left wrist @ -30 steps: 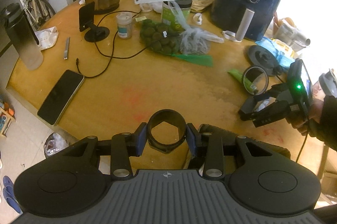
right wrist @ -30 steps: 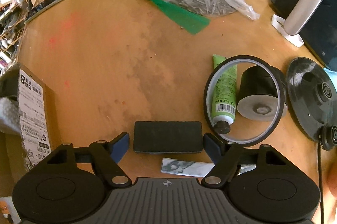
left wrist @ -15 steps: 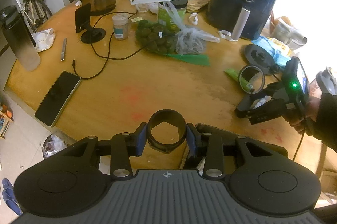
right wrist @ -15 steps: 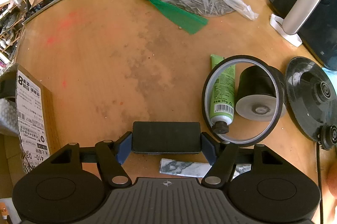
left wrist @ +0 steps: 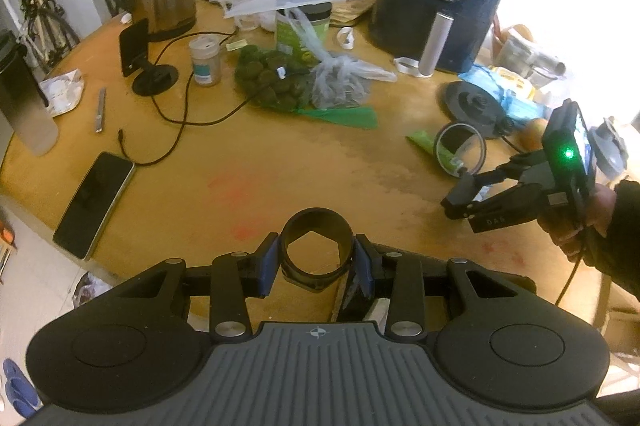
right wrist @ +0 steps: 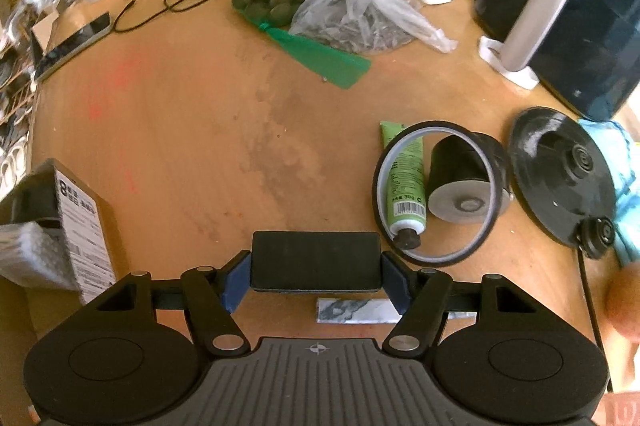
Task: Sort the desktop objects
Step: 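Carry the black block with the right tool while the left tool carries the cup toward the box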
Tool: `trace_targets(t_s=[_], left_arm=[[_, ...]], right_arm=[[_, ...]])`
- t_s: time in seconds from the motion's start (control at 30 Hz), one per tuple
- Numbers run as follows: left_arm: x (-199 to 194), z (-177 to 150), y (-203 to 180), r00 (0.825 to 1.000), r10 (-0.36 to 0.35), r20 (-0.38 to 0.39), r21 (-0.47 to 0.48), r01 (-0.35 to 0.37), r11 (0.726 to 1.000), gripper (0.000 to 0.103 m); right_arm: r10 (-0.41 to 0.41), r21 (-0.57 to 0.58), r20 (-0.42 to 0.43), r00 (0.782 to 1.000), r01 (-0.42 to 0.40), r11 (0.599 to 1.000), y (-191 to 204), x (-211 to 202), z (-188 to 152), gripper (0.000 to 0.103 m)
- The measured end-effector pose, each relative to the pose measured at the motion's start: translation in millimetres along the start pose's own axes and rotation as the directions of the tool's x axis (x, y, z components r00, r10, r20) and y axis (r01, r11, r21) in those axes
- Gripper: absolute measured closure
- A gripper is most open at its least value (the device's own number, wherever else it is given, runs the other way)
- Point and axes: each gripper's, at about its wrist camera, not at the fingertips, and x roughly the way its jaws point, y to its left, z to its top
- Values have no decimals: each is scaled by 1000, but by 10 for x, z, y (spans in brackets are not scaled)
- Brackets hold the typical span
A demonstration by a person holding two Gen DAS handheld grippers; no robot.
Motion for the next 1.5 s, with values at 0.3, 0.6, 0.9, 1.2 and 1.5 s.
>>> trace_targets(t_s=[0.3, 0.6, 0.9, 1.2, 1.5], left_arm=[[17, 48, -72, 999, -48, 4, 60, 48, 997, 65], [49, 75, -124, 995, -98, -2, 125, 97, 987, 65], [61, 103, -152, 989, -147, -7, 184, 145, 972, 65], [94, 117, -188, 980, -199, -23, 246, 198, 949, 65], [151, 108, -231, 969, -242, -55, 307, 247, 919, 65]], right_arm=[[-57, 110, 24, 998, 54, 992, 90, -284, -114, 33], [-127, 223, 35, 991, 116, 968, 223, -577, -259, 33], [-198, 350, 23, 980, 177, 920, 402, -822, -389, 33], [-268, 484, 1, 963, 234, 843, 586, -1065, -548, 33], [-337, 595, -9, 942, 276, 755, 825, -1339, -678, 33]])
